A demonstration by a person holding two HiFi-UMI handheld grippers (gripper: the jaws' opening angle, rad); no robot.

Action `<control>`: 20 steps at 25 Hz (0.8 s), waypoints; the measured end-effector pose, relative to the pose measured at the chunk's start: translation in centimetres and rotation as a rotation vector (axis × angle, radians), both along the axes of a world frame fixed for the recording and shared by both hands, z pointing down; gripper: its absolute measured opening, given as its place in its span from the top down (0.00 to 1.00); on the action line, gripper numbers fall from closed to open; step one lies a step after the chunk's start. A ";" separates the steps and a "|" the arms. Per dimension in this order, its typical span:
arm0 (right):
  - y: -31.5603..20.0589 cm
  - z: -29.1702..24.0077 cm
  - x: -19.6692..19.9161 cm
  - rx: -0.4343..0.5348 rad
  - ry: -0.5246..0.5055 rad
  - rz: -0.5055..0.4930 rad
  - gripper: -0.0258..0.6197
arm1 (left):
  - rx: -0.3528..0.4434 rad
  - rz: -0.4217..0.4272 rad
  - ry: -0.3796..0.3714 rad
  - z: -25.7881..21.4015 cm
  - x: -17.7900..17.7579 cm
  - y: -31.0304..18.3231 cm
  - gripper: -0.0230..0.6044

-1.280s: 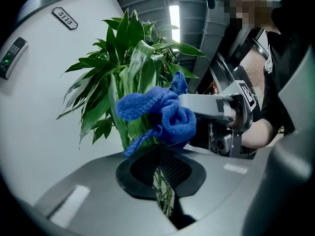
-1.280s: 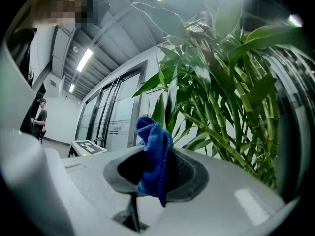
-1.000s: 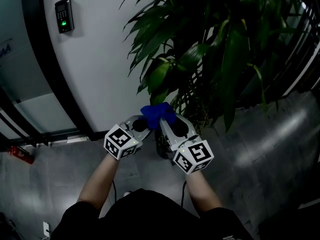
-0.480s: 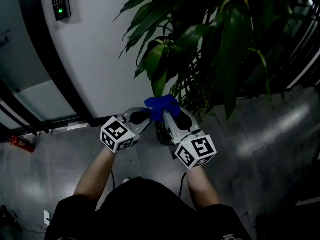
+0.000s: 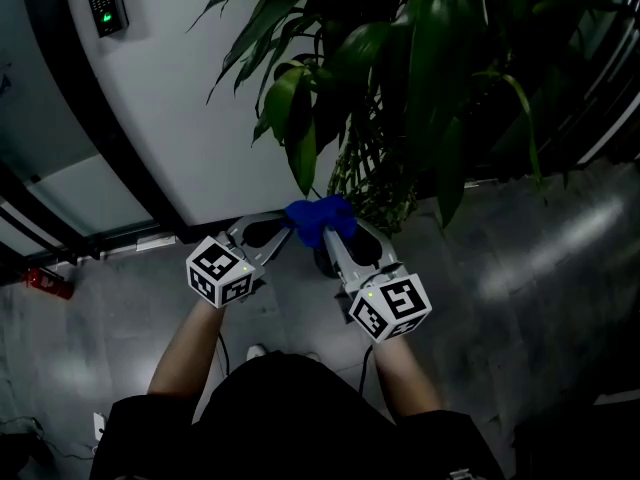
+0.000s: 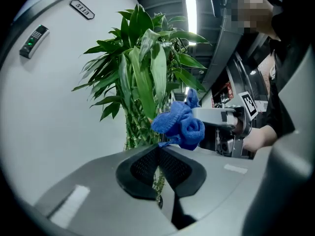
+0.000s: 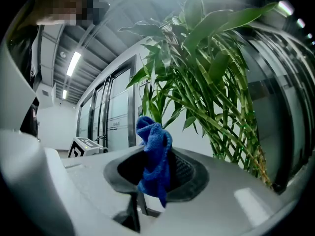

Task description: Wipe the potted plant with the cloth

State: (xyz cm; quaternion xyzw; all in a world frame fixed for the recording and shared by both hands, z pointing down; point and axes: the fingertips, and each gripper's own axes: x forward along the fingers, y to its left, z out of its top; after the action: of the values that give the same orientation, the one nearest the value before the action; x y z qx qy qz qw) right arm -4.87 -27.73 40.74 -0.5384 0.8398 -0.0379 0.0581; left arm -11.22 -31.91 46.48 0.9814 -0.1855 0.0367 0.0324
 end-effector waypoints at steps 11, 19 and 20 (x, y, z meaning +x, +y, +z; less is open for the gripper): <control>1.1 3.5 -2.3 -0.048 -0.051 -0.154 0.80 | -0.026 -0.179 -0.017 1.9 -4.4 3.4 0.95; 3.5 3.0 -6.3 -0.029 -0.042 -0.202 0.80 | 0.013 -0.280 0.038 0.3 -10.1 6.3 0.95; 4.0 2.9 -6.7 -0.026 -0.039 -0.194 0.80 | 0.018 -0.280 0.045 0.1 -10.8 6.9 0.95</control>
State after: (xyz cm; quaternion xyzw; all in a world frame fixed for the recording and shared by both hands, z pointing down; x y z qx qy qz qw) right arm -11.58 -23.73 43.60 -0.4547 0.8860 -0.0647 0.0634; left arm -22.01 -25.00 46.60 0.9467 -0.3204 0.0079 0.0325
